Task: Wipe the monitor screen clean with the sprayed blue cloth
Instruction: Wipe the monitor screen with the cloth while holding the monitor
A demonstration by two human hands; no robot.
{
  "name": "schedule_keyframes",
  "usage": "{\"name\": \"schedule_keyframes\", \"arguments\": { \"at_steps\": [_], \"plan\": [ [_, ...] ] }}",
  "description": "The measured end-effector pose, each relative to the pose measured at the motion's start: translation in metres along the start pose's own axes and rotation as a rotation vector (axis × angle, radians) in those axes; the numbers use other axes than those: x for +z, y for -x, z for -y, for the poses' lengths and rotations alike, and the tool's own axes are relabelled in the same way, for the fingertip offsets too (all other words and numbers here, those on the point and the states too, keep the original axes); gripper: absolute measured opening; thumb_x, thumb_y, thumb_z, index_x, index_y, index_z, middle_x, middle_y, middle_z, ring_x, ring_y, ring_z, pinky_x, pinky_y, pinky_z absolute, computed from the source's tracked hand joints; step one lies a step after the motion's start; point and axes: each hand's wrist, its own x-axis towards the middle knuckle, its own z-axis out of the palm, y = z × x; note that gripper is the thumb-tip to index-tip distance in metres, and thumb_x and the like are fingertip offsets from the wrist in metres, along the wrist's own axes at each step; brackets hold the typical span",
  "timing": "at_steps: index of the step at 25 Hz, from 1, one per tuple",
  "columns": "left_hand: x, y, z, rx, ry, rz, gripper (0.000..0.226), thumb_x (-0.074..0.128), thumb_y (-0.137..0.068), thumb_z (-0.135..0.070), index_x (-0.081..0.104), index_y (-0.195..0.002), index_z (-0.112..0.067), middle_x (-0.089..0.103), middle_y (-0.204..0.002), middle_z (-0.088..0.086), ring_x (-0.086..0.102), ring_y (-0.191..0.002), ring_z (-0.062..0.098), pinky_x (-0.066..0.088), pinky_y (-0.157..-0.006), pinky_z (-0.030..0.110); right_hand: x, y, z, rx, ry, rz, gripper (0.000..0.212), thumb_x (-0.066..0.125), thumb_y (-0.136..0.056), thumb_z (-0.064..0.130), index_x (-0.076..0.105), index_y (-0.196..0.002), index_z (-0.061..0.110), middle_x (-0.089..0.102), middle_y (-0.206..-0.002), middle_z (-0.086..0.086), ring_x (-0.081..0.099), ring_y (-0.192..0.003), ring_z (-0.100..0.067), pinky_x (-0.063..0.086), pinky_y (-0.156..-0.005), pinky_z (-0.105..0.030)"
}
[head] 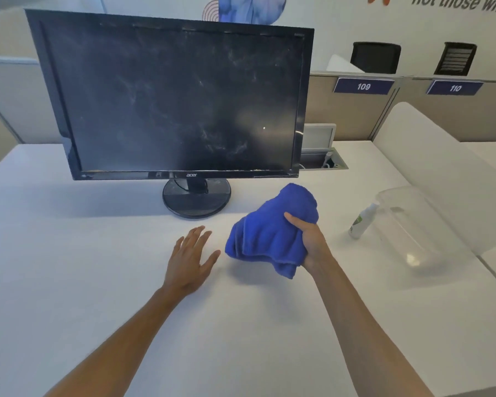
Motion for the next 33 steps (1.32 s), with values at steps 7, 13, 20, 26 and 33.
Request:
{"name": "schedule_keyframes", "arguments": {
  "at_steps": [7, 13, 20, 26, 33],
  "plan": [
    [-0.097, -0.044, 0.083, -0.04, -0.07, -0.282, 0.053, 0.06, -0.089, -0.035, 0.047, -0.135, -0.013, 0.042, -0.148, 0.011, 0.041, -0.135, 0.033, 0.036, -0.108, 0.049, 0.113, -0.025, 0.046, -0.418, 0.154, -0.331, 0.023, 0.059, -0.096, 0.03, 0.05, -0.114, 0.019, 0.061, -0.105, 0.002, 0.06, -0.099, -0.021, 0.051, -0.082, -0.029],
    [-0.175, -0.103, 0.138, -0.108, -0.156, -0.466, 0.066, 0.06, -0.088, -0.035, 0.034, -0.143, -0.012, 0.025, -0.156, 0.015, 0.024, -0.143, 0.035, 0.026, -0.112, 0.052, 0.215, -0.055, 0.082, -0.977, 0.436, -0.37, 0.022, 0.05, -0.1, 0.019, 0.06, -0.112, 0.005, 0.065, -0.096, 0.007, 0.063, -0.089, -0.003, 0.048, -0.084, -0.017],
    [-0.203, -0.153, 0.164, -0.31, -0.061, -0.527, 0.074, 0.04, -0.096, -0.048, 0.008, -0.152, -0.011, 0.009, -0.16, 0.015, 0.016, -0.145, 0.037, 0.026, -0.113, 0.056, 0.281, -0.126, 0.09, -1.159, 1.367, -0.286, 0.066, 0.048, -0.094, 0.018, 0.022, -0.154, 0.012, 0.023, -0.161, -0.005, 0.024, -0.146, -0.027, 0.029, -0.113, -0.05],
    [-0.2, -0.164, 0.165, -0.339, 0.011, -0.561, 0.073, 0.036, -0.095, -0.049, 0.002, -0.152, -0.018, 0.007, -0.162, 0.008, 0.021, -0.145, 0.034, 0.039, -0.102, 0.056, 0.294, -0.146, 0.074, -1.173, 1.46, -0.277, 0.093, 0.026, -0.084, 0.082, 0.017, -0.156, 0.023, 0.013, -0.164, 0.0, 0.007, -0.151, -0.023, 0.011, -0.118, -0.052],
    [-0.215, -0.174, 0.177, -0.319, 0.042, -0.604, 0.061, 0.041, -0.099, -0.03, 0.01, -0.15, -0.017, 0.033, -0.151, 0.011, 0.048, -0.124, 0.04, 0.045, -0.09, 0.056, 0.27, -0.174, 0.08, -1.447, 1.576, -0.368, 0.084, 0.035, -0.084, 0.077, 0.024, -0.154, 0.031, 0.011, -0.165, 0.0, 0.01, -0.151, -0.022, 0.011, -0.117, -0.056]
  ]
}}
